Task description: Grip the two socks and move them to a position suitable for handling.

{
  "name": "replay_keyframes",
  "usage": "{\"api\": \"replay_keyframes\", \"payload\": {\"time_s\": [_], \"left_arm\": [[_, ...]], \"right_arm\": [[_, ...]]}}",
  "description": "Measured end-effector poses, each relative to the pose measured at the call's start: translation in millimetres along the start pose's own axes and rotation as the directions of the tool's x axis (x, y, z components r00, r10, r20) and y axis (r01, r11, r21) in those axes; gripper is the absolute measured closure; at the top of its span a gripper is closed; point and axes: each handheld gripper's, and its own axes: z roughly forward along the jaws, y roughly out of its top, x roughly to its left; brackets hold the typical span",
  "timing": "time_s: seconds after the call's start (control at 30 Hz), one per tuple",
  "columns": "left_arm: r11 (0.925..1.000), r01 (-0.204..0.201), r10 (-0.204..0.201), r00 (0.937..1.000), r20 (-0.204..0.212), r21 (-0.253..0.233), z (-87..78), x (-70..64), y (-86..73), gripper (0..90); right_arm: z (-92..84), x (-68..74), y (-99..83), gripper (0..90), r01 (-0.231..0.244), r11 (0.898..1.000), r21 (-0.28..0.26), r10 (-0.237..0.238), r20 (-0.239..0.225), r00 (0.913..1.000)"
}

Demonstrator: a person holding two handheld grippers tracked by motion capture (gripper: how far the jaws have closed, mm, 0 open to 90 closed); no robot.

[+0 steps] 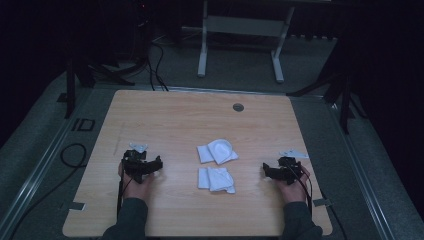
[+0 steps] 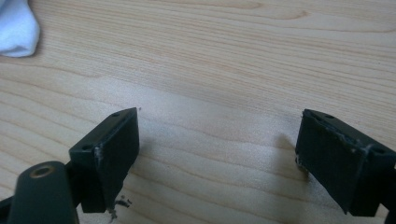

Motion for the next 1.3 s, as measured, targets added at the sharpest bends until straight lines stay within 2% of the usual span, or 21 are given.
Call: {"api": "replay_keyframes", "payload": {"time_s": [0.27, 0.33, 0.37, 0.43, 0.47, 0.5, 0.57, 0.67, 0.77, 0.8, 0.87, 0.9, 0.93, 1.03, 1.1, 1.13, 1.17, 1.2, 1.23, 1.27, 1.3], "left_arm": [[1.0000, 0.000, 0.000, 1.0000, 0.000, 0.000, -0.1, -0.1, 0.0, 14.4], [1.0000, 0.001, -0.001, 1.0000, 0.000, 0.000, -0.1, -0.1, 0.0, 14.4], [1.0000, 0.001, -0.001, 1.0000, 0.000, 0.000, -0.1, -0.1, 0.0, 14.4], [1.0000, 0.001, -0.001, 1.0000, 0.000, 0.000, -0.1, -0.1, 0.0, 14.4], [1.0000, 0.001, -0.001, 1.0000, 0.000, 0.000, -0.1, -0.1, 0.0, 14.4], [1.0000, 0.001, -0.001, 1.0000, 0.000, 0.000, -0.1, -0.1, 0.0, 14.4], [1.0000, 0.001, -0.001, 1.0000, 0.000, 0.000, -0.1, -0.1, 0.0, 14.4], [1.0000, -0.003, 0.003, 1.0000, 0.006, 0.000, -0.2, -0.6, -0.2, 14.5], [1.0000, -0.008, 0.008, 0.9999, 0.008, 0.000, -0.3, -0.8, -0.3, 14.5], [1.0000, -0.009, 0.009, 0.9999, 0.009, 0.000, -0.4, -0.8, -0.3, 14.5], [0.9999, -0.012, 0.012, 0.9999, 0.011, 0.000, -0.4, -0.8, -0.3, 14.5], [0.9999, -0.012, 0.012, 0.9999, 0.011, 0.000, -0.4, -0.8, -0.3, 14.5], [0.9999, -0.012, 0.012, 0.9999, 0.011, 0.000, -0.4, -0.8, -0.2, 14.5], [0.9999, -0.012, 0.012, 0.9999, 0.011, 0.000, -0.4, -0.8, -0.2, 14.5], [0.9999, -0.012, 0.012, 0.9999, 0.011, 0.000, -0.4, -0.8, -0.2, 14.5], [0.9999, -0.012, 0.012, 0.9999, 0.011, 0.000, -0.4, -0.8, -0.2, 14.5], [0.9999, -0.013, 0.013, 0.9999, 0.011, 0.001, -0.4, -0.8, -0.2, 14.5], [0.9999, -0.013, 0.013, 0.9999, 0.011, 0.001, -0.4, -0.8, -0.2, 14.5], [0.9999, -0.013, 0.013, 0.9999, 0.011, 0.001, -0.5, -0.9, -0.2, 14.6], [0.9999, -0.013, 0.013, 0.9999, 0.011, 0.001, -0.5, -0.9, -0.2, 14.5], [0.9999, -0.017, 0.017, 0.9998, 0.015, 0.002, -0.5, -1.0, -0.2, 14.6]], "right_arm": [[-3.1, 1.8, -1.2, 15.5, 0.005, 1.000, 0.008, -0.004, -0.005, 1.0000], [-5.4, 2.6, -0.3, 24.1, 0.003, 1.000, 0.019, -0.003, -0.002, 1.0000], [-5.4, 2.6, -0.3, 24.1, 0.003, 1.000, 0.019, -0.003, -0.002, 1.0000], [-8.5, 3.2, -0.1, 37.6, 0.010, 1.000, 0.018, -0.010, -0.007, 0.9999], [-10.5, 3.4, -0.1, 48.0, 0.014, 1.000, 0.018, -0.014, -0.012, 0.9998], [-12.3, 3.3, -0.1, 52.7, 0.020, 1.000, 0.021, -0.020, -0.016, 0.9997], [-13.7, 4.6, 0.1, 55.4, 0.025, 0.999, 0.029, -0.025, -0.031, 0.9992], [-16.5, 11.6, 0.7, 63.9, 0.072, 0.996, 0.044, -0.070, -0.042, 0.9967], [-20.0, 20.9, 2.2, 72.6, 0.109, 0.993, 0.044, -0.106, -0.075, 0.9915], [-22.4, 28.9, 3.2, 73.3, 0.140, 0.990, 0.033, -0.135, -0.105, 0.9852], [-23.7, 37.6, 2.5, 75.9, 0.149, 0.988, 0.029, -0.143, -0.149, 0.9784], [-23.7, 37.6, 2.5, 75.9, 0.149, 0.988, 0.029, -0.143, -0.149, 0.9784], [-24.7, 51.6, 1.6, 80.3, 0.179, 0.984, 0.023, -0.171, -0.194, 0.9659], [-28.2, 69.6, 3.5, 87.2, 0.216, 0.976, -0.002, -0.211, -0.238, 0.9481], [-30.1, 80.3, 4.7, 88.5, 0.237, 0.971, -0.013, -0.232, -0.266, 0.9357], [-30.1, 80.3, 4.7, 88.5, 0.237, 0.971, -0.013, -0.232, -0.266, 0.9357], [-31.6, 90.5, 4.7, 88.4, 0.258, 0.966, -0.021, -0.253, -0.285, 0.9244], [-32.1, 94.9, 4.5, 88.0, 0.267, 0.963, -0.025, -0.263, -0.297, 0.9181], [-32.8, 99.0, 4.5, 87.6, 0.272, 0.962, -0.030, -0.268, -0.307, 0.9133], [-32.8, 99.0, 4.5, 87.6, 0.272, 0.962, -0.030, -0.268, -0.307, 0.9133], [-34.1, 105.3, 5.0, 86.9, 0.284, 0.958, -0.040, -0.282, -0.318, 0.9051]]}}
